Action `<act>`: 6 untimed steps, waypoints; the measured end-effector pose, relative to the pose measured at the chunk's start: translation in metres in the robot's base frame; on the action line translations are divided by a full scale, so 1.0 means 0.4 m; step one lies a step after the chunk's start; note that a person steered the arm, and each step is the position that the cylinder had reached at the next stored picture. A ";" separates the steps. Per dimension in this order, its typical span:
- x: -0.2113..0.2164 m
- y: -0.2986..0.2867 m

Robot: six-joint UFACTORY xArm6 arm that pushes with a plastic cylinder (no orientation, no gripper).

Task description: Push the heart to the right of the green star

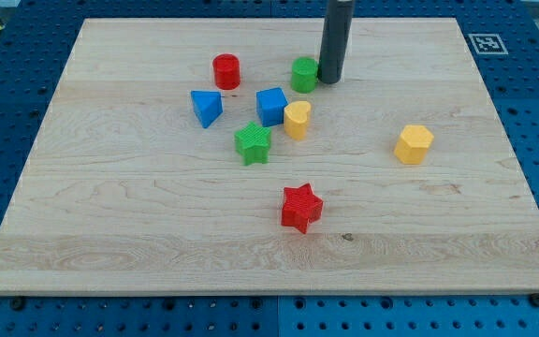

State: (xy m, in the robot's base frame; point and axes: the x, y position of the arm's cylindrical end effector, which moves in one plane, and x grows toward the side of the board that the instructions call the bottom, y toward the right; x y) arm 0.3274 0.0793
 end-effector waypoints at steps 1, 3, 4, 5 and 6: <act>0.041 0.008; 0.113 -0.166; 0.113 -0.193; 0.140 -0.159; 0.204 -0.128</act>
